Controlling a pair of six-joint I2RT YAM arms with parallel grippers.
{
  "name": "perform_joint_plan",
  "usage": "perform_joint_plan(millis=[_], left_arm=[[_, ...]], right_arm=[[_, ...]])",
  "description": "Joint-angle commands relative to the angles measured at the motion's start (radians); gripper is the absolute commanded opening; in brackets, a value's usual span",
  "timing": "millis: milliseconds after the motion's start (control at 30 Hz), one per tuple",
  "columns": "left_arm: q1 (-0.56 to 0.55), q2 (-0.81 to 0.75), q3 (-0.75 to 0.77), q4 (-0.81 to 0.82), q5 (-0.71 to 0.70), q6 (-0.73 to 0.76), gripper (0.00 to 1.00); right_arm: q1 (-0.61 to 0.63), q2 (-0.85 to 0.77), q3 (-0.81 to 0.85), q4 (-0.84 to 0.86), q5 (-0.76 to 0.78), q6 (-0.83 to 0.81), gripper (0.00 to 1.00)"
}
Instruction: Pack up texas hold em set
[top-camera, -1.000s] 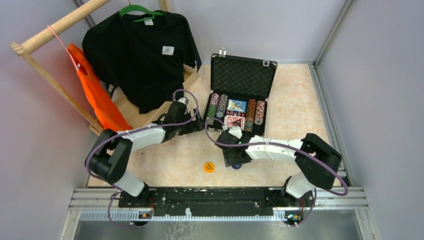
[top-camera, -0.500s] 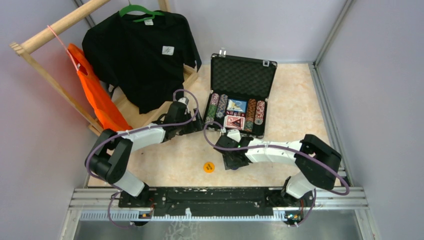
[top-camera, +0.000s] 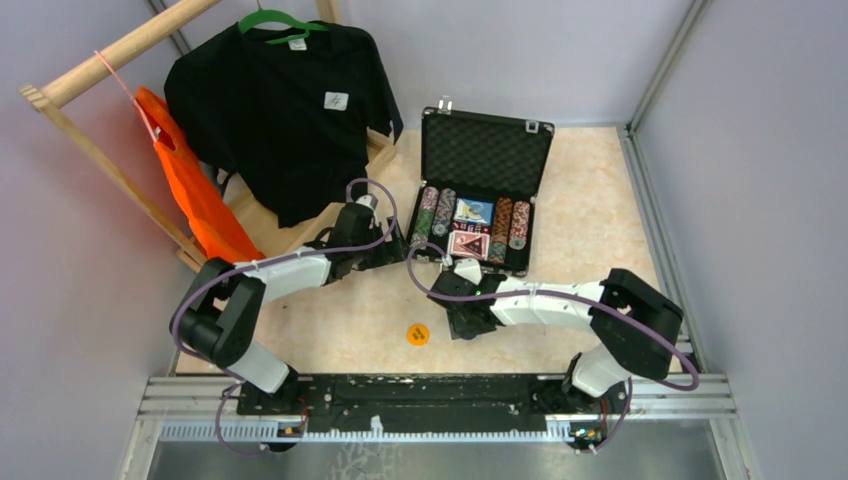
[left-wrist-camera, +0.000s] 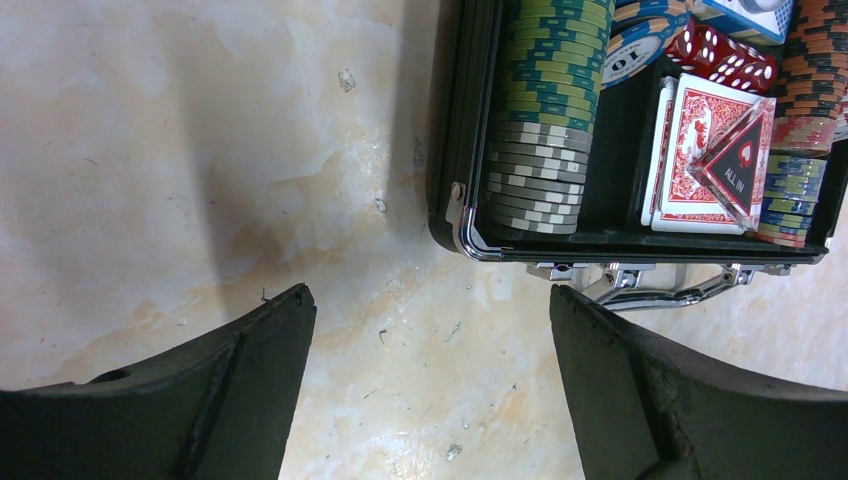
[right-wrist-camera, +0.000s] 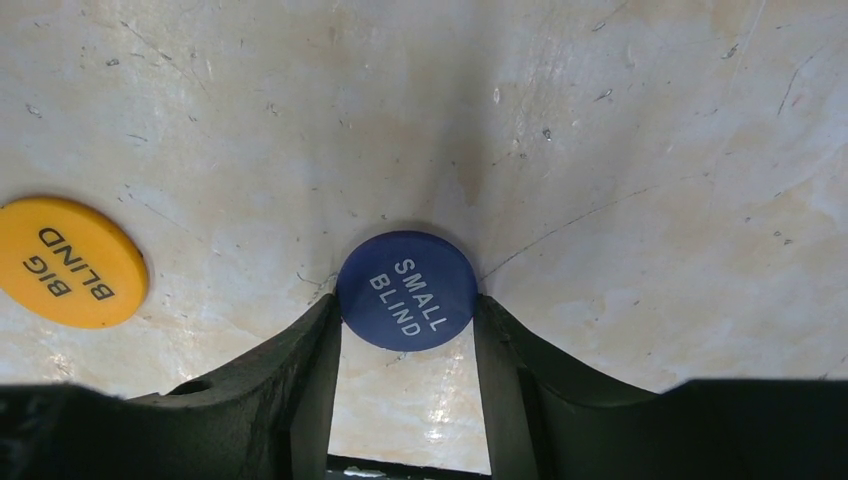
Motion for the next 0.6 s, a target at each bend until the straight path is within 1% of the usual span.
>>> perform_joint_plan(millis=[0, 467, 500, 533, 567], left_arm=[[-0.003, 0.003, 0.021, 0.022, 0.006, 0.002, 0.92], [-0.003, 0.0, 0.022, 0.018, 0.0, 0.005, 0.92], [-0.003, 0.0, 0.023, 0.018, 0.0, 0.005, 0.92], [-0.003, -0.002, 0.022, 0.019, 0.0, 0.007, 0.92], [-0.005, -0.005, 0.021, 0.023, 0.003, 0.015, 0.91]], right_arm=[[0.011, -0.026, 0.025, 0.02, 0.045, 0.008, 0.43], [-0.056, -0.081, 0.048, 0.034, 0.032, -0.057, 0.43], [-0.06, -0.079, 0.053, 0.028, 0.038, -0.06, 0.44], [-0.062, -0.078, 0.058, 0.016, 0.049, -0.061, 0.48], [-0.065, -0.08, 0.061, 0.005, 0.058, -0.062, 0.54]])
